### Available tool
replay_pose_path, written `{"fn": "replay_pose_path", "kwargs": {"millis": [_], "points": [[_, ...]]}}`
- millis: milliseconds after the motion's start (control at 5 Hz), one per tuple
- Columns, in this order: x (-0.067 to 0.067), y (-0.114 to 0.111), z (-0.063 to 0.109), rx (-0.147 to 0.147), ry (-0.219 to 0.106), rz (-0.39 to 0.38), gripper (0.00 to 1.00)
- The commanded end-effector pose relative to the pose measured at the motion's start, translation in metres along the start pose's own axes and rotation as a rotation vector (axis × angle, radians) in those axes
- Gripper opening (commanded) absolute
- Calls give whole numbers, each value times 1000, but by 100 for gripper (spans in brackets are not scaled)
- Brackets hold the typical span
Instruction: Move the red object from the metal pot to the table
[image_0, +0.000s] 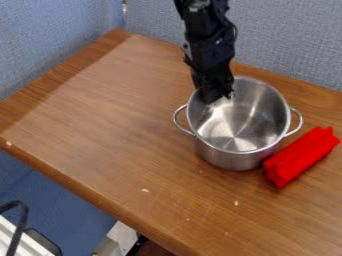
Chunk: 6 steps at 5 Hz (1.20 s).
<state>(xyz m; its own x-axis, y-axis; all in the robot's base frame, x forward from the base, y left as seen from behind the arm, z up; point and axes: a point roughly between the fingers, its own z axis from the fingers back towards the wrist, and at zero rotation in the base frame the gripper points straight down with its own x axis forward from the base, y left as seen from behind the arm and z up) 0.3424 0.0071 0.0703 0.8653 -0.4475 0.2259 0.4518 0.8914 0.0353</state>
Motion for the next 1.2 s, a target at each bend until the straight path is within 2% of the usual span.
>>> {"fn": "replay_pose_path", "kwargs": {"millis": [0, 200, 400, 600, 800, 1000], "points": [[6, 14, 36, 39, -94, 60, 0], [-4, 29, 40, 30, -88, 128, 0], [3, 23, 36, 26, -99, 138, 0], [9, 11, 30, 4, -97, 98, 0], [12, 1, 30, -8, -111, 75, 0], [13, -1, 26, 1, -111, 66, 0]]}}
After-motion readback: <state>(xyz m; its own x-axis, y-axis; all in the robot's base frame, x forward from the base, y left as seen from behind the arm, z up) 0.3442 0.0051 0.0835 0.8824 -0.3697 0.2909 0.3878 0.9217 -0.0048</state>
